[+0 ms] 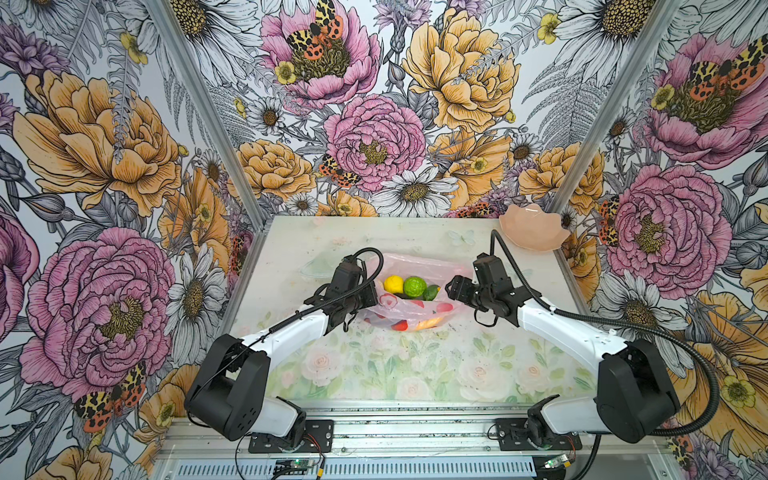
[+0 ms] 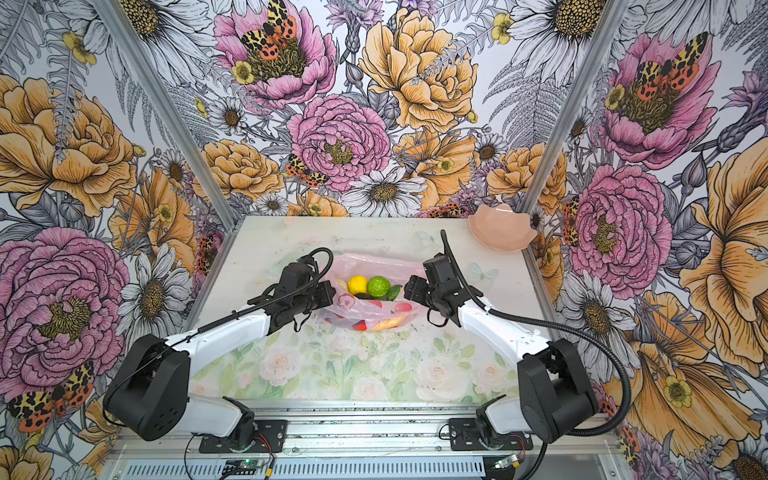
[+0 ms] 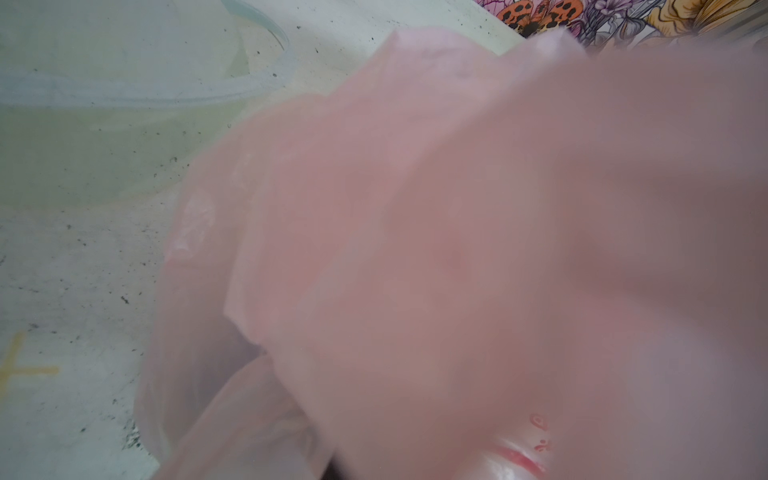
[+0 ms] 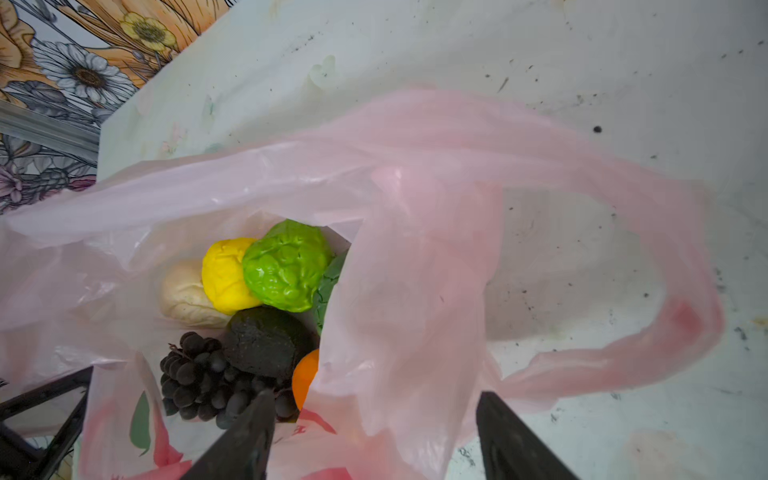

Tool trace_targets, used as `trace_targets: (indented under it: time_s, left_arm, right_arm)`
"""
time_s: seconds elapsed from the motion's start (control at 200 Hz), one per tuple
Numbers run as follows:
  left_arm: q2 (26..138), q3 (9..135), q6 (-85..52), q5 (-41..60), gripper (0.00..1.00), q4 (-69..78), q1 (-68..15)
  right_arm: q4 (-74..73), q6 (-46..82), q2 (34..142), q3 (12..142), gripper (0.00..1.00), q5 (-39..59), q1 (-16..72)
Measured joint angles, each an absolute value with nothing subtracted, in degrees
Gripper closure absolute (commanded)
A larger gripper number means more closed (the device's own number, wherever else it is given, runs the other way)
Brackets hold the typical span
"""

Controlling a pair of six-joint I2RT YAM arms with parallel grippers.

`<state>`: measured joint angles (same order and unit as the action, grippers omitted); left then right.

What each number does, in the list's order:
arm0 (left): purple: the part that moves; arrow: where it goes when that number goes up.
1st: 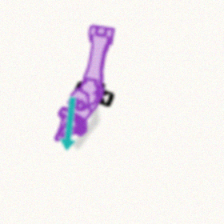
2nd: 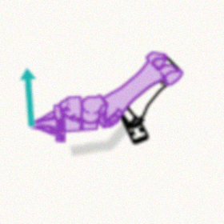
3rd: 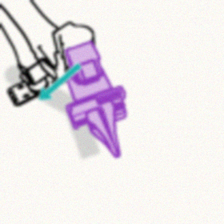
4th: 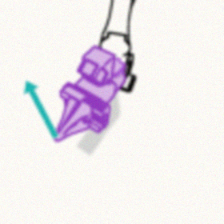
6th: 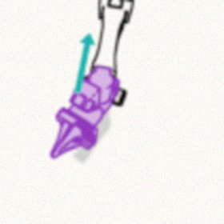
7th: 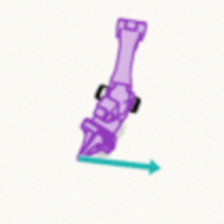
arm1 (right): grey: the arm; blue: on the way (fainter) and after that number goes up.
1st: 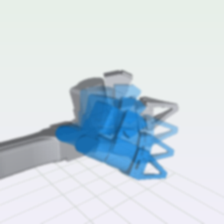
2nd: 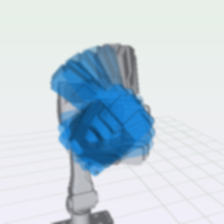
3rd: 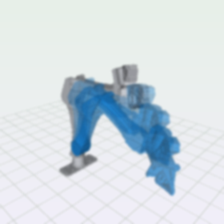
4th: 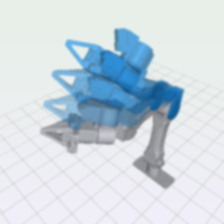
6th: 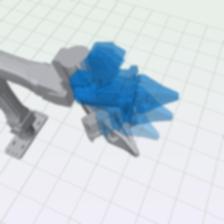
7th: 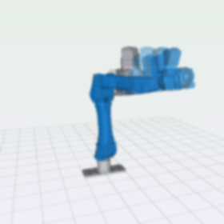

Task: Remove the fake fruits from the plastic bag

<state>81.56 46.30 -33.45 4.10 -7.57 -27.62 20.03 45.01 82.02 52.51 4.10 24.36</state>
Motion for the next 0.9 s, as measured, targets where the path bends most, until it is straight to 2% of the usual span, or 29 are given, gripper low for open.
trace_targets:
  time_s: [0.155, 0.2, 0.355, 0.505, 0.555, 0.731, 0.901]
  left_arm:
    - [81.56, 46.3, -33.45, 4.1, 0.98, -7.68, -27.77]
    - [81.56, 46.3, -33.47, 4.1, 0.96, -7.66, -27.94]
    - [81.56, 46.3, -33.47, 4.1, 0.93, -7.66, -28.67]
    - [81.56, 46.22, -33.54, 4.08, 0.94, -7.55, -28.6]
    - [81.56, 46.02, -33.74, 4.16, 0.94, -7.35, -28.29]
    - [81.54, 44.31, -36.12, 5.48, 0.99, -4.86, -25.26]
    - [81.43, 41.95, -40.71, 7.92, 1.0, 2.26, -21.1]
  right_arm:
    - [20.78, 45.87, 87.94, 57.21, 0.22, 2.96, 25.71]
    - [20.69, 46.04, 89.54, 58.46, 0.25, 2.68, 25.93]
    - [20.58, 46.94, 95.04, 61.25, 0.52, 2.55, 26.09]
    - [20.93, 45.28, 96.99, 62.54, 0.91, 1.74, 26.06]
    - [20.67, 45.28, 96.88, 62.81, 1.0, 1.69, 26.06]
    - [14.31, 43.62, 90.61, 58.04, 1.0, 6.37, 23.83]
    - [-1.98, 47.07, 79.05, 45.17, 1.0, 16.47, 15.18]
